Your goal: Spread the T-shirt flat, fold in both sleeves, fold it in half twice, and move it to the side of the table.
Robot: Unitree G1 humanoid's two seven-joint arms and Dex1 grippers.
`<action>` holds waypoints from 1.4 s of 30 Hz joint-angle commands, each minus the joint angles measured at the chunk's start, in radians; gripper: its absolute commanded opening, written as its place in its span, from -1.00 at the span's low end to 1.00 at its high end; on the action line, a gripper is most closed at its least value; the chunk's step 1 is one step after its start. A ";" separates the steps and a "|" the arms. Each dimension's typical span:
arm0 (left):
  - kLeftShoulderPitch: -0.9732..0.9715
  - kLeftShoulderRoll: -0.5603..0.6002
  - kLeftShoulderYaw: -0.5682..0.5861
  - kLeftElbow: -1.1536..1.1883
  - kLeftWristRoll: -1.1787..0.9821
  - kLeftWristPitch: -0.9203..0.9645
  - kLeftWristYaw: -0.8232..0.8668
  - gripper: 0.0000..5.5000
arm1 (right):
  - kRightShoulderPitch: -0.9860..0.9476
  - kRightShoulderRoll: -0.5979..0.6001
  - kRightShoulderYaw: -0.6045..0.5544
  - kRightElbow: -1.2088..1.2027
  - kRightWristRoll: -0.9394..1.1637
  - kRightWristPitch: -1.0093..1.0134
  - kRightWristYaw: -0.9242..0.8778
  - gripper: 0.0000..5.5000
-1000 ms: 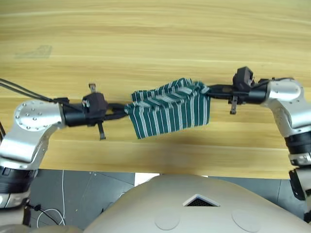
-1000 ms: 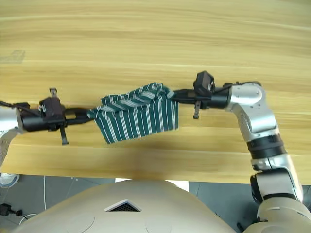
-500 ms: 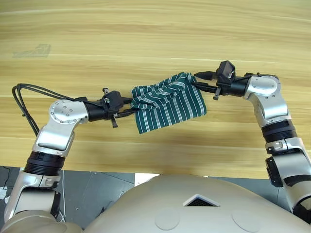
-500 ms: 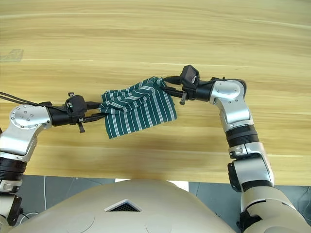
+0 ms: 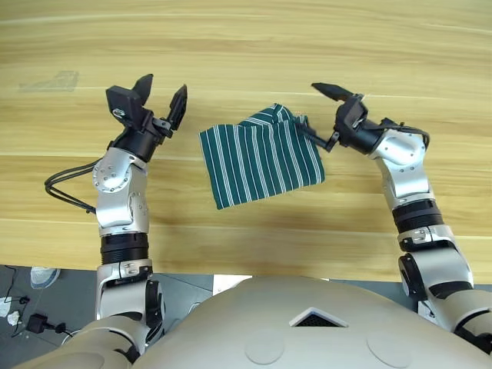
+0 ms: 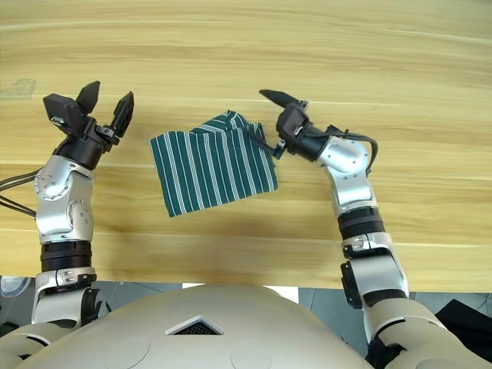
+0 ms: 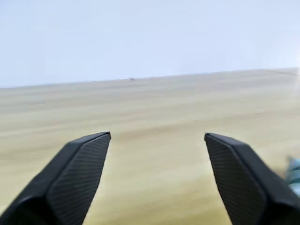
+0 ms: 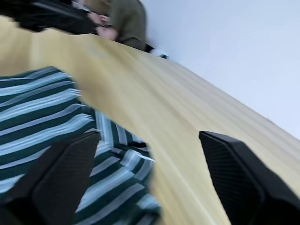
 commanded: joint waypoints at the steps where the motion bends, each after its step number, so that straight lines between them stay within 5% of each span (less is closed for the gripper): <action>1: -0.041 -0.011 0.116 -0.202 -0.011 -0.035 0.142 0.37 | -0.080 0.033 0.101 0.024 -0.135 -0.089 -0.004 0.52; 8: 0.012 -0.040 0.065 -0.476 0.019 0.035 0.212 0.37 | -0.405 0.116 0.340 0.522 -0.585 -0.203 -0.267 0.52; 15: 0.027 -0.050 0.036 -0.503 0.034 0.061 0.223 0.37 | -0.537 0.191 0.508 0.831 -0.787 -0.131 -0.455 0.52; 28: 0.125 -0.078 0.030 -0.562 0.054 0.076 0.233 0.37 | -0.353 -0.364 0.204 0.939 -0.551 0.218 -0.534 0.52; 35: 0.135 -0.087 0.016 -0.576 0.051 0.090 0.229 0.37 | -0.134 -0.509 0.102 0.906 -0.475 0.190 -0.552 0.52; 42: 0.135 -0.113 -0.039 -0.541 0.075 0.073 0.223 0.37 | -0.059 -0.487 0.036 0.845 -0.413 0.169 -0.601 0.52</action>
